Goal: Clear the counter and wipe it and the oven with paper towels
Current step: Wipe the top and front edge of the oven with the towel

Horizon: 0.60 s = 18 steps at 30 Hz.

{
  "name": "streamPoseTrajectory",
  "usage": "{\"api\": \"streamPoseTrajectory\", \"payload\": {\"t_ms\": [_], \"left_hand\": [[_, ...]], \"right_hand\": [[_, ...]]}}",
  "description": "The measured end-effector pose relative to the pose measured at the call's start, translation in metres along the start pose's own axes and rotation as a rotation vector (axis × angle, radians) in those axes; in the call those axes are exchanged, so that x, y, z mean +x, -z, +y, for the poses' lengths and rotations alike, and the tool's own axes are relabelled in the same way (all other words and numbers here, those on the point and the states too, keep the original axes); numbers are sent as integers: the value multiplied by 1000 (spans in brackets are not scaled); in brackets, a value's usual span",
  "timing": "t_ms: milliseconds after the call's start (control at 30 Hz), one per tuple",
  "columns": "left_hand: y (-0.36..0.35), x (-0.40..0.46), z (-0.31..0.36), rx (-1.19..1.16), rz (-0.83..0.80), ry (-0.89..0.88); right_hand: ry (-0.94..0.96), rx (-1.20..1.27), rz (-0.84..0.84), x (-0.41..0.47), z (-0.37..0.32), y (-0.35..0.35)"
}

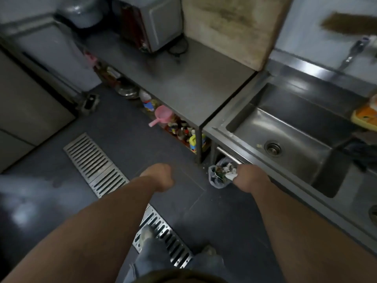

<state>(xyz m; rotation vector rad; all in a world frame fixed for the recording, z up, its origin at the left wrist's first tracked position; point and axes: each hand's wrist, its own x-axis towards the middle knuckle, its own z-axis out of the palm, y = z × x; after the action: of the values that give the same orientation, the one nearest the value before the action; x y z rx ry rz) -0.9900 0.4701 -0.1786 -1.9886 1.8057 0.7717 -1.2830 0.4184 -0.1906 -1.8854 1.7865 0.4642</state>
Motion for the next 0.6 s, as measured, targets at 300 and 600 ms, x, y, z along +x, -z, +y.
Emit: {"api": "streamPoseTrajectory", "payload": {"t_ms": [300,600], "left_hand": [[-20,-51,-145,-170,-6,288],[3,-3,-289,-237,-20,313]], "right_hand": [[239,-8,-54,28,-162,3],[270,-129,-23,71,-304,22]]}}
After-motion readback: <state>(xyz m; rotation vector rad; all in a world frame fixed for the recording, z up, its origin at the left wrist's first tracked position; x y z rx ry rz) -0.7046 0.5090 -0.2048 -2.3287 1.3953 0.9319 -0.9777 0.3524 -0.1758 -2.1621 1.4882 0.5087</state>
